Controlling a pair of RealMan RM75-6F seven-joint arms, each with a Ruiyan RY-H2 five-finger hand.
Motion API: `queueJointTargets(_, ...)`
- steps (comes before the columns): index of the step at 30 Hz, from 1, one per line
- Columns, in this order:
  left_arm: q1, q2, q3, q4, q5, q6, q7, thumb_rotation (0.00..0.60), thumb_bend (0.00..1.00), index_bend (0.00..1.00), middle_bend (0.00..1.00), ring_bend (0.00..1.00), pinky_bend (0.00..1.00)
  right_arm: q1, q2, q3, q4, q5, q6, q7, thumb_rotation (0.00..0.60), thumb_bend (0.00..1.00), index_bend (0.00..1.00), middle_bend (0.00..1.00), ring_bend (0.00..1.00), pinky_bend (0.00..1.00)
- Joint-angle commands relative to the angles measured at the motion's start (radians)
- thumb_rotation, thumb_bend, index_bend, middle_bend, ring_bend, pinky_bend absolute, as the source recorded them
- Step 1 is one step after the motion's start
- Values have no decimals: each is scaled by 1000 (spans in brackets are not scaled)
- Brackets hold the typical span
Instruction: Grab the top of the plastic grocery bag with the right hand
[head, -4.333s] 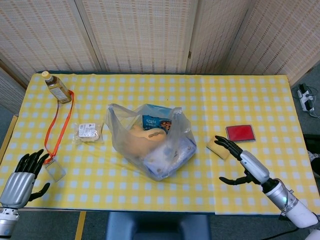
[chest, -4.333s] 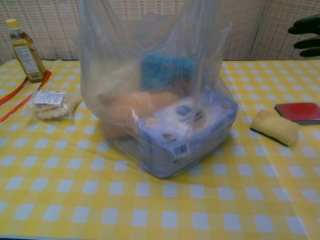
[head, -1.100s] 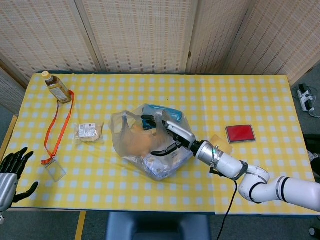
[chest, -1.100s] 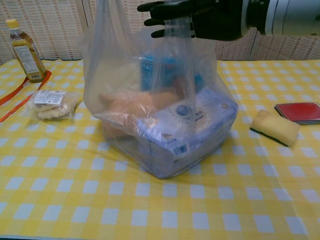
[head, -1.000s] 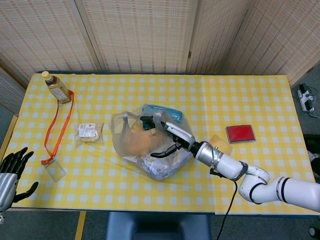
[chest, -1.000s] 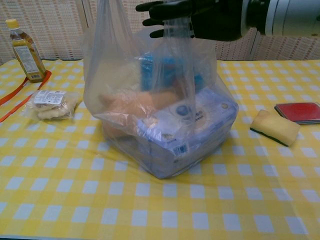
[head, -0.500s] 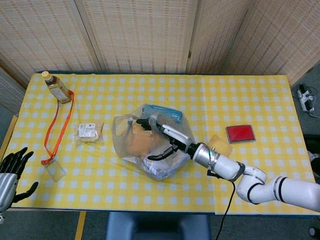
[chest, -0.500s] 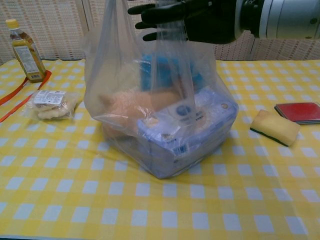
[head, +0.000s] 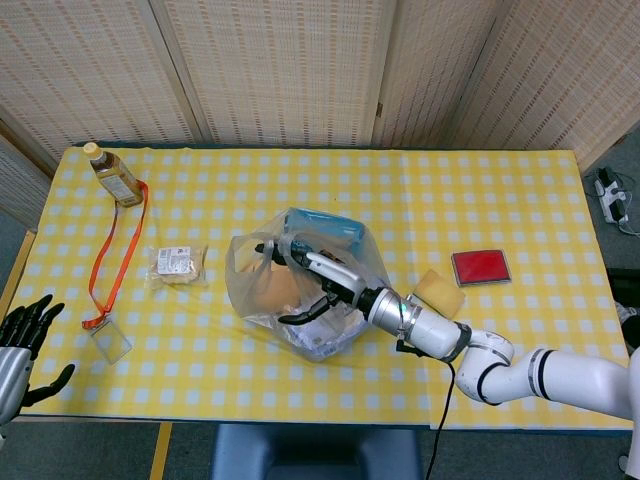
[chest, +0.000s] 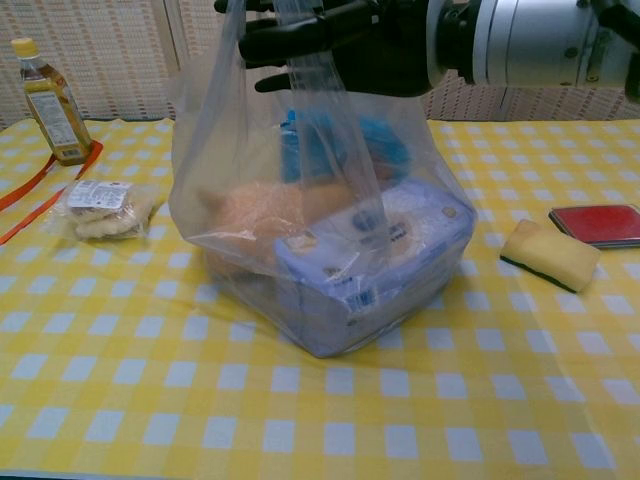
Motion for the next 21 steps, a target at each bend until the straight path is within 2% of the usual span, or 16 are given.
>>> queueJointTargets(1, 1, 0, 0, -1, 1, 3, 0, 600, 346, 0, 33, 16, 0, 8, -12, 7, 8, 6, -7, -1, 600, 238, 103, 0, 0, 0)
queueJointTargets(21, 8, 8, 2, 4, 10, 17, -24, 600, 345, 0, 33, 16, 0, 75, -108, 48, 86, 13, -37, 3, 600, 238, 103, 0, 0, 0)
